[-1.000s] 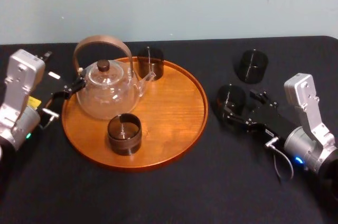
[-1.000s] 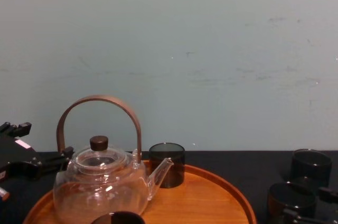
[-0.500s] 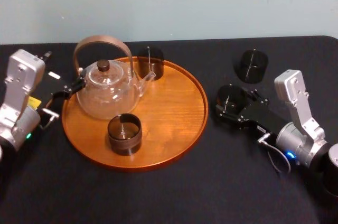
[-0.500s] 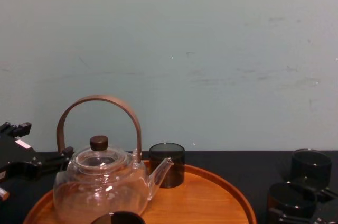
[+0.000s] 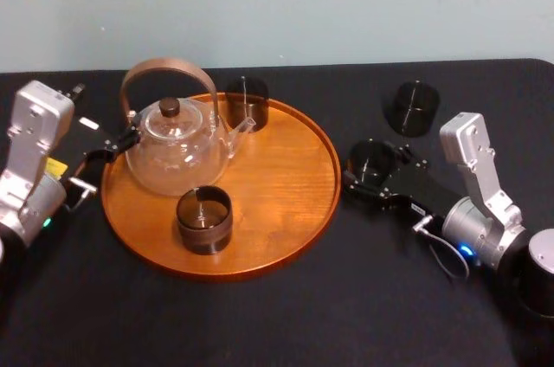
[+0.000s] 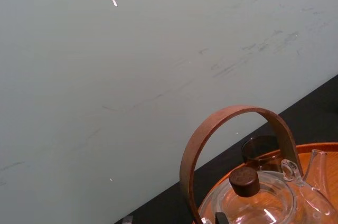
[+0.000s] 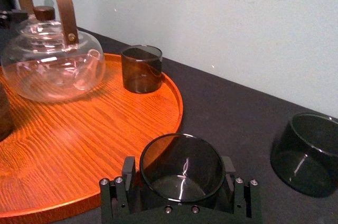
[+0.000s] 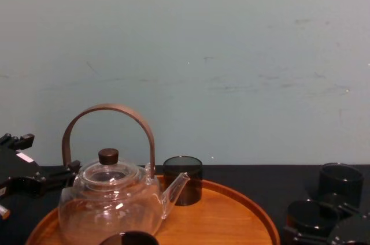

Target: Pick up the glass from the table and place it on the tray.

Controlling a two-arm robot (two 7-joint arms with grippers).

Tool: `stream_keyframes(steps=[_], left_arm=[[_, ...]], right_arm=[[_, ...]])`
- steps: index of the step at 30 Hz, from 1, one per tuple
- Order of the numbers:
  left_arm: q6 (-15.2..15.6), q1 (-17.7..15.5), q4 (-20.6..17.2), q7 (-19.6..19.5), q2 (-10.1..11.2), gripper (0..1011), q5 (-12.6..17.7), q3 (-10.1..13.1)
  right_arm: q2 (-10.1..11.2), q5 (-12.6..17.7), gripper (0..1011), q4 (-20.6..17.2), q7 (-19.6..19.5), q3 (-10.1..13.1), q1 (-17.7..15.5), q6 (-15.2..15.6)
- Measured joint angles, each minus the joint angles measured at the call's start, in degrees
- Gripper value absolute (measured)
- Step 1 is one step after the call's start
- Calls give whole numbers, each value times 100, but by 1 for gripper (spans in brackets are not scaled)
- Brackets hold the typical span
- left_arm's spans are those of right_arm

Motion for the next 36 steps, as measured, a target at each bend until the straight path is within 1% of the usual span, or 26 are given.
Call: stream_keyframes(steps=[3,20,23,25,28,36], left_arm=[[0,0,0,0,0,1009,0,0],[0,0,0,0,0,1010,0,0],[0,0,0,0,0,1009,0,0],[0,0,0,0,0,1009,0,0],[0,0,0,0,0,1009,0,0],[0,0,0,0,0,1009,0,0]], right_arm=[[-23,-14,1002,12,48,16,7,-65],[-14,-6,1002,11,37,9,6,-48],[-12,-3,978,10,33,7,4,-44],[-11,-1,927,9,33,5,3,-44],[-10,1,905,7,32,5,3,-43],[-10,2,905,5,29,5,3,-38]])
